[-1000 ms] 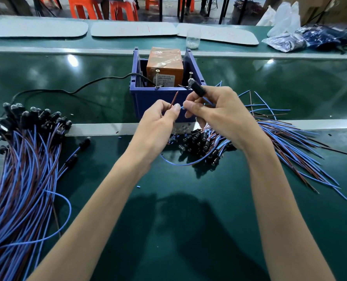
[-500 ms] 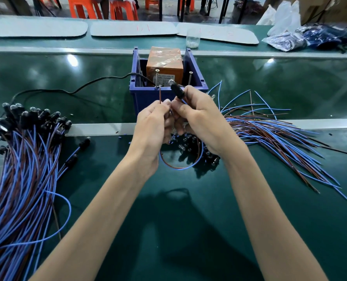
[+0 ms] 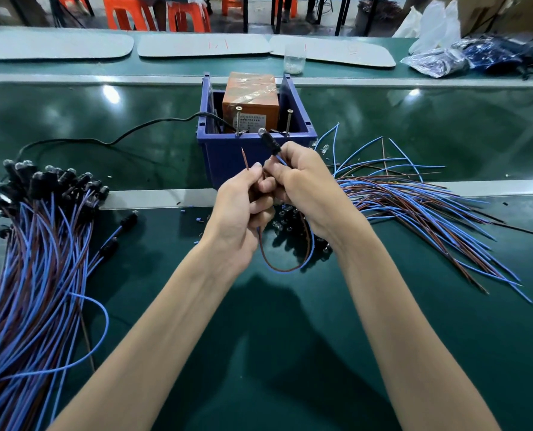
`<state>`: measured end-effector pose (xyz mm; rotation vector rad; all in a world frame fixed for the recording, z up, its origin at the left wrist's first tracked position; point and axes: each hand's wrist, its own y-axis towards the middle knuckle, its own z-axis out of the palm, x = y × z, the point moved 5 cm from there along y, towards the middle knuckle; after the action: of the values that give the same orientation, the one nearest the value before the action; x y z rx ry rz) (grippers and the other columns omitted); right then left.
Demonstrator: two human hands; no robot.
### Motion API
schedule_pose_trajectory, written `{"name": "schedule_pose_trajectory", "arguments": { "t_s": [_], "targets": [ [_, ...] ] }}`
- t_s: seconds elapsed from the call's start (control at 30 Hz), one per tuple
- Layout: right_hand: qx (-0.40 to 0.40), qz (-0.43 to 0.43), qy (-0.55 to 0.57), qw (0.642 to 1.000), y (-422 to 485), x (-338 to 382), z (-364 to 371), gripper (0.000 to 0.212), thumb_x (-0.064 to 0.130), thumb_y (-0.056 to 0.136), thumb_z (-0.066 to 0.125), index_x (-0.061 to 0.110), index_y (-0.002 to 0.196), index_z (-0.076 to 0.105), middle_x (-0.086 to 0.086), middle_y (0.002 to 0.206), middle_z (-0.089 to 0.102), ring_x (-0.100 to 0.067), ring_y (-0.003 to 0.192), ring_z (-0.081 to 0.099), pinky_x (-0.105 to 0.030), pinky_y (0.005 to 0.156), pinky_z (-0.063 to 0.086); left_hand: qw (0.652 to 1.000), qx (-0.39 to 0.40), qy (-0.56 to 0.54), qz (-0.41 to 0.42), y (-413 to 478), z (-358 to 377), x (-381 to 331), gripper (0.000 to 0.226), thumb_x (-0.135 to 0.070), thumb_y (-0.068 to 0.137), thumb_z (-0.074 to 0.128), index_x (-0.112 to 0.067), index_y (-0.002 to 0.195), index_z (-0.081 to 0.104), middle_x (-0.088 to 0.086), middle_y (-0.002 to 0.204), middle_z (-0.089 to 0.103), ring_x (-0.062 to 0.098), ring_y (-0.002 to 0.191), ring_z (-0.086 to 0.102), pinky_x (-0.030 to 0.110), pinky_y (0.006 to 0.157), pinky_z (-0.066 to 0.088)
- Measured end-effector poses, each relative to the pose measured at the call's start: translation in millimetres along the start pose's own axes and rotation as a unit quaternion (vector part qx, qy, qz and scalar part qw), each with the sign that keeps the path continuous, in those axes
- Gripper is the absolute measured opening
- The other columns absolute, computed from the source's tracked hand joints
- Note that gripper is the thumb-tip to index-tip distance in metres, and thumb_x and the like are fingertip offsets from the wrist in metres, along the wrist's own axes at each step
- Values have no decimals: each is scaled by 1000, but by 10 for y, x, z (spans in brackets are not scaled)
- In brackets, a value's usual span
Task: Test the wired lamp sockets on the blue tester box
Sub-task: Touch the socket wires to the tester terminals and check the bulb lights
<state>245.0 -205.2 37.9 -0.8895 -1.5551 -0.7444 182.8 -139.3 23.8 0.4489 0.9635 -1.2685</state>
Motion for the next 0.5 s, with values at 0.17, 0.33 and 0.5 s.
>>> {"name": "schedule_pose_trajectory", "arguments": {
  "t_s": [0.17, 0.33, 0.5],
  "targets": [
    [-22, -21, 77, 997, -33, 88, -79, 28, 2, 98, 46, 13, 73, 45, 2, 61, 46, -3, 44, 38, -14, 45, 34, 997, 0, -75, 3, 36, -49, -69, 34, -19, 103, 32, -19, 69, 34, -10, 52, 41, 3, 36, 23, 13, 31, 17],
    [-33, -53, 82, 995, -46, 164, -120, 24, 2, 96, 51, 12, 74, 52, 0, 63, 56, -1, 42, 38, -11, 44, 31, 999, -11, -41, 14, 80, -169, -177, 35, -22, 102, 35, -20, 67, 34, -10, 48, 33, 3, 37, 20, 13, 33, 13],
    [-65, -40, 56, 995, -26, 116, -208, 22, 6, 94, 56, 18, 76, 56, 4, 66, 60, 2, 44, 40, -9, 45, 30, 999, -36, -2, -1, 86, -211, -171, 35, -28, 101, 39, -21, 67, 38, -10, 43, 24, 3, 33, 17, 15, 33, 13]
  ]
}}
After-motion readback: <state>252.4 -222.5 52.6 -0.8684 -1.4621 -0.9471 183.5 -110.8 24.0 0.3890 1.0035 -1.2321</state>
